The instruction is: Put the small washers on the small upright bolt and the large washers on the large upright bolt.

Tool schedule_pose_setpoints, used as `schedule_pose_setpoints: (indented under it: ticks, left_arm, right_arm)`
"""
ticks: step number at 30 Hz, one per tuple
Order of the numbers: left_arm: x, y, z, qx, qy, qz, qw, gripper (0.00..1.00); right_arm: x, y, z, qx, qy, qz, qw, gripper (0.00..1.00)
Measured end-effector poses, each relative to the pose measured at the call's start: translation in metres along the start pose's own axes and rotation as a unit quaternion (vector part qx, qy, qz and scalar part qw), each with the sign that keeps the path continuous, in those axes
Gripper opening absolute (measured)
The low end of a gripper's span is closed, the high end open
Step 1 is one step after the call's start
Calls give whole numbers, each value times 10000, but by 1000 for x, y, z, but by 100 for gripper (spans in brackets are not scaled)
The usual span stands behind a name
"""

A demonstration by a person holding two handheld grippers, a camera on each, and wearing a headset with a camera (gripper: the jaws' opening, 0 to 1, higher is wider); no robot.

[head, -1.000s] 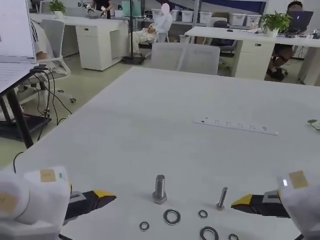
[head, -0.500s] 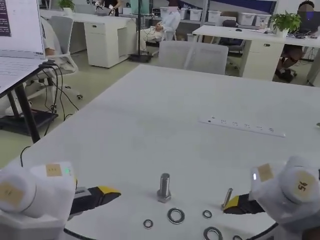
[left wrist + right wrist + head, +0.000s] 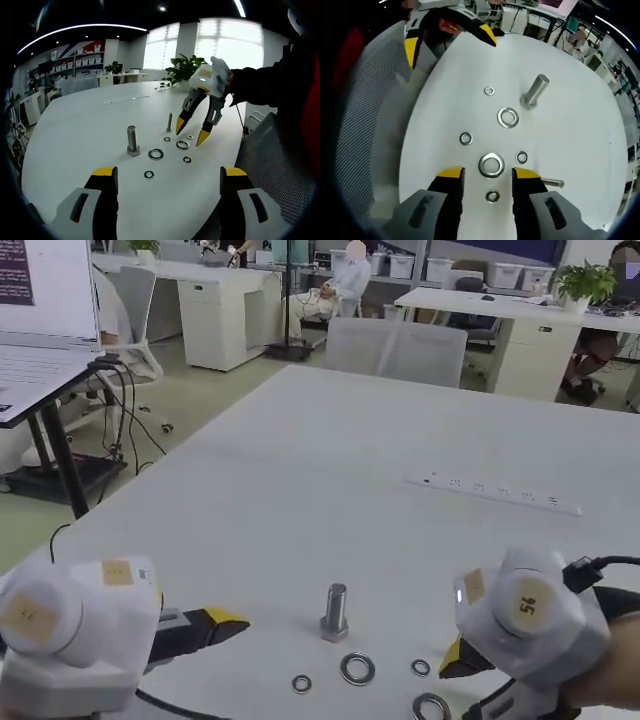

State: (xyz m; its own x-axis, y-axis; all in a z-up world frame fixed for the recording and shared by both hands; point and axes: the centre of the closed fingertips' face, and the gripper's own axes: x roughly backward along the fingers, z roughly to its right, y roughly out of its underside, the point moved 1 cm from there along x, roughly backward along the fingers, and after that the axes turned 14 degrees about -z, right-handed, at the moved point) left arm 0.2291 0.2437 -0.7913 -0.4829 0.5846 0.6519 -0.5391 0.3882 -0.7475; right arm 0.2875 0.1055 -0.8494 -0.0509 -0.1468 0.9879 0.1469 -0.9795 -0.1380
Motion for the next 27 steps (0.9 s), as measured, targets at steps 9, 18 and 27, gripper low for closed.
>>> schedule_pose_setpoints:
  ticks: [9,18,27]
  left_arm:
    - [1,-1,-1,54,5,76,10000,83]
    - [2,-1,-1,81,9,112,9999,82]
    - [3,-1,0,102,7,145,9998,82]
  right_arm:
    - [-6,-3,0,18,-271,-260,9993,35]
    - [-12,-4,0,153,-396,-569,9975,34]
    - [-16,-3,-1,315,-420,-809,9953,32]
